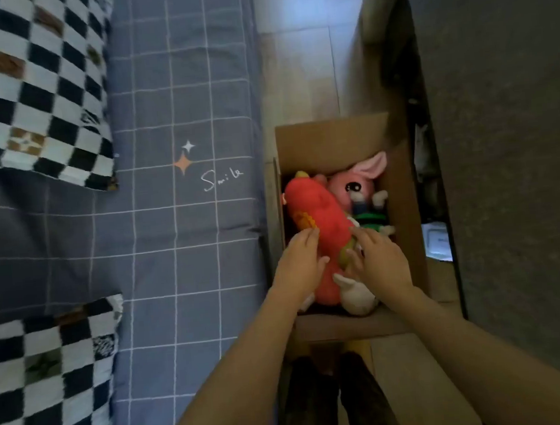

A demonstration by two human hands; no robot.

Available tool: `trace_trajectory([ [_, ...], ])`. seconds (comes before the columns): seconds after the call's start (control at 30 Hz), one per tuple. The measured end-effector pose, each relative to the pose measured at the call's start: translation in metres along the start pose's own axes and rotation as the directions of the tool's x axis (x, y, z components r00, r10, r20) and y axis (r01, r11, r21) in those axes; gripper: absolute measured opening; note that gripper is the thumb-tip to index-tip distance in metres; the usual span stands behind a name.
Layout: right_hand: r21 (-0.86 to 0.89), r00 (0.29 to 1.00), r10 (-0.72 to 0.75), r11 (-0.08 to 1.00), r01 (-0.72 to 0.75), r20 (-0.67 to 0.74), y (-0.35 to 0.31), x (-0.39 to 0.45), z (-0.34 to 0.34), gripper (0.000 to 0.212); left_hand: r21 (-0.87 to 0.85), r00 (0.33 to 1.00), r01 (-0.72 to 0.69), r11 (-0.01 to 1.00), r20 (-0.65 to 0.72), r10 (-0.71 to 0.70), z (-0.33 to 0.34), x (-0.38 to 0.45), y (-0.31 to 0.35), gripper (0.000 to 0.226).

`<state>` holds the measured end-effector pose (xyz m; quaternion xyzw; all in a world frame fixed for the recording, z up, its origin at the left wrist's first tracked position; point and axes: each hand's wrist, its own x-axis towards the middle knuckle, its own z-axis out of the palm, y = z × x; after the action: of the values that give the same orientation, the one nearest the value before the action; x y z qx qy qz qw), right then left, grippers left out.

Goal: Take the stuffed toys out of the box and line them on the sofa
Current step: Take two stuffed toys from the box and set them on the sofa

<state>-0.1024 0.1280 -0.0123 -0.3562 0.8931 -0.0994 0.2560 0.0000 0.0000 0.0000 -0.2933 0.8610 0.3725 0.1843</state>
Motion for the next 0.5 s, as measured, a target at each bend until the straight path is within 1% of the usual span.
trace_trajectory([
  [0.07,-0.005,0.997,0.059,0.998,-0.059,0.058,0.015,0.01,0.018,0.052,0.014,0.996,0.035,0.999,0.076,-0.036,0.019,0.02,-0.008,0.066],
  [0.13,0.015,0.984,0.122,0.992,-0.125,0.127,0.034,0.019,0.04,0.057,-0.027,0.987,0.11,0.994,0.118,-0.106,0.043,0.04,-0.018,0.07],
  [0.2,0.104,0.969,0.189,0.973,-0.207,0.158,0.047,0.027,0.058,0.061,-0.173,0.977,0.211,0.962,0.081,-0.199,0.061,0.057,-0.02,0.076],
  [0.23,0.161,0.963,0.213,0.958,-0.239,0.164,0.052,0.033,0.064,0.063,-0.272,0.959,0.284,0.92,0.061,-0.278,0.067,0.066,-0.02,0.081],
  [0.3,0.265,0.963,0.204,0.933,-0.245,0.175,0.061,0.048,0.077,0.065,-0.436,0.888,0.44,0.785,0.083,-0.452,0.076,0.089,-0.017,0.091],
  [0.37,0.351,0.971,0.151,0.913,-0.209,0.185,0.068,0.061,0.09,0.064,-0.539,0.797,0.562,0.628,0.151,-0.585,0.084,0.115,-0.014,0.101],
  [0.43,0.417,0.977,0.136,0.888,-0.195,0.167,0.074,0.07,0.098,0.06,-0.564,0.708,0.652,0.506,0.215,-0.673,0.085,0.137,-0.005,0.113],
  [0.5,0.444,0.977,0.171,0.87,-0.212,0.129,0.081,0.074,0.103,0.056,-0.56,0.635,0.712,0.424,0.256,-0.729,0.084,0.155,0.003,0.122],
])
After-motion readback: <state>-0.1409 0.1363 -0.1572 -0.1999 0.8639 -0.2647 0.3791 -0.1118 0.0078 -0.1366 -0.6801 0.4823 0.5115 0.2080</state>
